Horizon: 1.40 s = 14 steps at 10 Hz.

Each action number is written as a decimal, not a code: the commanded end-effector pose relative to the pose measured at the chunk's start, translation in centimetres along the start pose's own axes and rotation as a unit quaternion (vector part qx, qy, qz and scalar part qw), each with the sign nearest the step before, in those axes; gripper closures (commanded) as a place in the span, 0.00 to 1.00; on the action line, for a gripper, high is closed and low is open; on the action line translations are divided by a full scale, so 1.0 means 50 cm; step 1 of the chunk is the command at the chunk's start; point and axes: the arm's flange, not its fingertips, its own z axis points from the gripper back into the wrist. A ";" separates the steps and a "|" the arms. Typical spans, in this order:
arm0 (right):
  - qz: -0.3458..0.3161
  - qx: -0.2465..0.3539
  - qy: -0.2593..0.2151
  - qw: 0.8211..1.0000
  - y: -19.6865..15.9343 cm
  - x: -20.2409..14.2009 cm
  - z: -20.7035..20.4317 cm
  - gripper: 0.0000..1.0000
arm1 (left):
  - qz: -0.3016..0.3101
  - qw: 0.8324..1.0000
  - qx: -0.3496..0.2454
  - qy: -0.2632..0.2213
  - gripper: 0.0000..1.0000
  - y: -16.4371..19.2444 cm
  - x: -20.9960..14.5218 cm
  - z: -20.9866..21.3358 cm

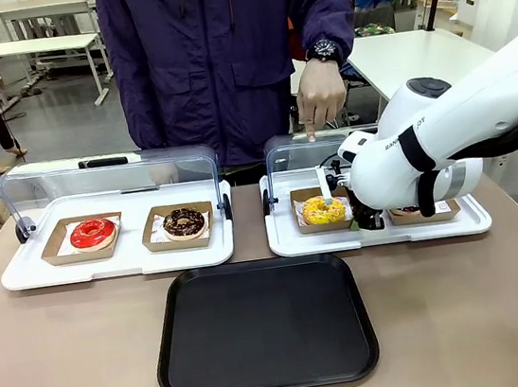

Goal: Move the third donut from the left to the tray.
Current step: Pick up the Paper togo box containing the Donut indicated by the person and place it on the Handle tray.

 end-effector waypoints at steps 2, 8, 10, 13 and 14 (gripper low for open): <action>0.001 -0.001 0.000 1.000 0.001 -0.001 0.001 1.00 | -0.006 1.000 -0.003 -0.004 0.00 -0.001 0.003 0.004; -0.010 -0.089 -0.009 0.996 0.031 0.046 0.144 0.98 | -0.006 1.000 -0.003 -0.004 0.00 -0.001 0.003 0.004; -0.022 -0.083 -0.006 0.996 0.046 0.063 0.198 0.98 | -0.006 1.000 -0.003 -0.004 0.00 -0.001 0.003 0.004; -0.048 -0.052 0.006 0.997 0.100 0.087 0.273 0.98 | -0.006 1.000 -0.003 -0.004 0.00 -0.001 0.003 0.004; -0.049 -0.051 0.010 0.997 0.121 0.094 0.291 0.98 | -0.006 1.000 -0.003 -0.004 0.00 -0.001 0.003 0.004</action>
